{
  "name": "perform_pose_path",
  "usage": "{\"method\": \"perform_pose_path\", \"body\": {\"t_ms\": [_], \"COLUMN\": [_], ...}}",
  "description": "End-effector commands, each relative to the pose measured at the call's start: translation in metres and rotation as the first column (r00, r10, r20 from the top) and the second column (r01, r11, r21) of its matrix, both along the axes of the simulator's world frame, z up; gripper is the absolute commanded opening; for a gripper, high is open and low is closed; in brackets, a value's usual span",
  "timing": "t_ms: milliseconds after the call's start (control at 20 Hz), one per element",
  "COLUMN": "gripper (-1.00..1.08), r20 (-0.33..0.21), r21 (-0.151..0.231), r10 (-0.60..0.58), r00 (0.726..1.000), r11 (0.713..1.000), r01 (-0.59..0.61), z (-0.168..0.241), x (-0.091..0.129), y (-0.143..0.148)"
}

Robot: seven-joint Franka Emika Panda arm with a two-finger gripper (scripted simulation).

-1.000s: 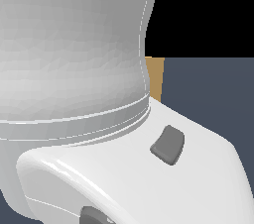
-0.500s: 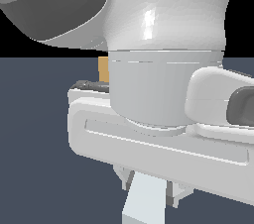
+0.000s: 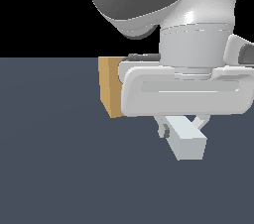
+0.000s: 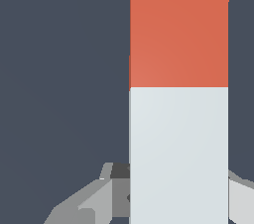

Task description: Insert the peg into the horizontal hole in a box.

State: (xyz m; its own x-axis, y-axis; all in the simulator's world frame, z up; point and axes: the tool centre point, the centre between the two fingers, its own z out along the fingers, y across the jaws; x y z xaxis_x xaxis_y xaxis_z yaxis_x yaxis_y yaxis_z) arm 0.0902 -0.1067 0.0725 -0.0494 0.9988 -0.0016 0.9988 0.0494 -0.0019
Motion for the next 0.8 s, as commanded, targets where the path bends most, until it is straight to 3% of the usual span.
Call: {"method": "perform_pose_path", "body": {"t_ms": [0, 400, 750], "gripper": [-1.00, -1.00, -1.00], "r20": [0.002, 0.002, 0.002], "r21": [0.000, 0.001, 0.002], "r10": [0.084, 0.271, 0.314], "r00": [0.996, 0.963, 0.949], "r11": [0.996, 0.963, 0.949], "r01": [-0.084, -0.271, -0.314], "z": [0.008, 0.022, 0.025], "x": [0.010, 0.024, 0.025], "y": [0.020, 0.070, 0.082]}}
